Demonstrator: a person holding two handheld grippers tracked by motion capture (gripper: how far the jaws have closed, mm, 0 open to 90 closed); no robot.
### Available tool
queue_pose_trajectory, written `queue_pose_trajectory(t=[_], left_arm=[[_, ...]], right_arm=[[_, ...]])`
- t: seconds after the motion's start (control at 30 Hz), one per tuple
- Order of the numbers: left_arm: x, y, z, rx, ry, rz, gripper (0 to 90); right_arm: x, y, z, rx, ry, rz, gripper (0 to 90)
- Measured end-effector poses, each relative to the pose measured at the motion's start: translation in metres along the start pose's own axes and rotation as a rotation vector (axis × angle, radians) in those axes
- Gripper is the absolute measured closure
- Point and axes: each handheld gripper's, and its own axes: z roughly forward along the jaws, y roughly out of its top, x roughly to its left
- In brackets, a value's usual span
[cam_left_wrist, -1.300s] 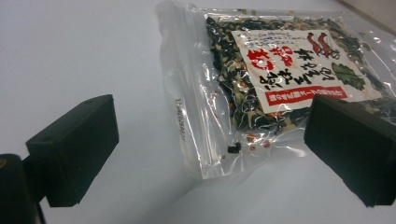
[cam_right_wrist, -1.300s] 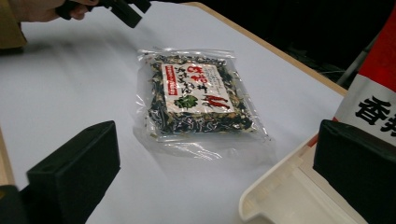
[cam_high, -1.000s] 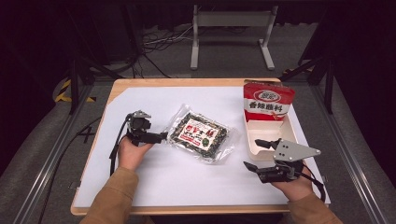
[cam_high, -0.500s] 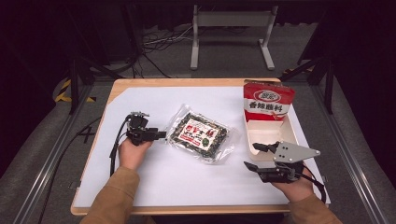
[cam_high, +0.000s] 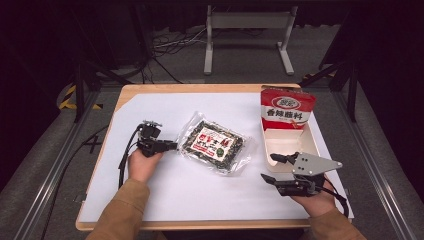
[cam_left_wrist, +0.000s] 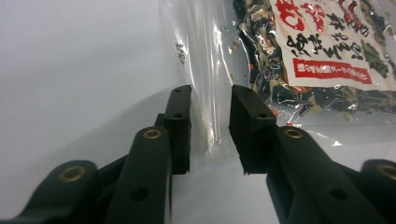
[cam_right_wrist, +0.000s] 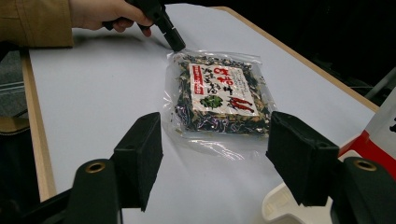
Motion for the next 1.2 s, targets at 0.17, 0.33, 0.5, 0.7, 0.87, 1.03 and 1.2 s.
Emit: queue_pose_trajectory(t=[0.17,0.33,0.5,0.7,0.87,1.03,1.2], left_arm=[[0.002,-0.001,0.0,0.0,0.008,-0.011,82.1],[-0.002,-0.001,0.001,0.001,0.04,0.009,84.4],[-0.004,-0.001,0.001,0.002,0.05,0.036,90.0],[-0.008,0.001,-0.014,-0.047,0.053,0.069,90.0],[-0.017,0.004,-0.03,-0.088,0.062,0.115,90.0],[-0.023,0.008,-0.046,-0.135,0.033,0.136,90.0],[-0.035,0.01,-0.067,-0.193,0.008,0.166,90.0]], right_arm=[[0.0,0.0,0.0,-0.003,0.002,0.003,35.2],[0.0,-0.001,0.0,0.0,0.003,0.001,35.2],[0.001,0.0,0.001,0.005,0.01,-0.003,39.5],[-0.002,-0.001,0.0,0.006,0.036,-0.003,46.3],[-0.004,-0.001,0.0,0.007,0.044,-0.004,48.1],[-0.003,0.0,0.0,0.006,0.043,-0.018,49.8],[-0.003,0.001,0.0,0.007,0.042,-0.021,51.5]])
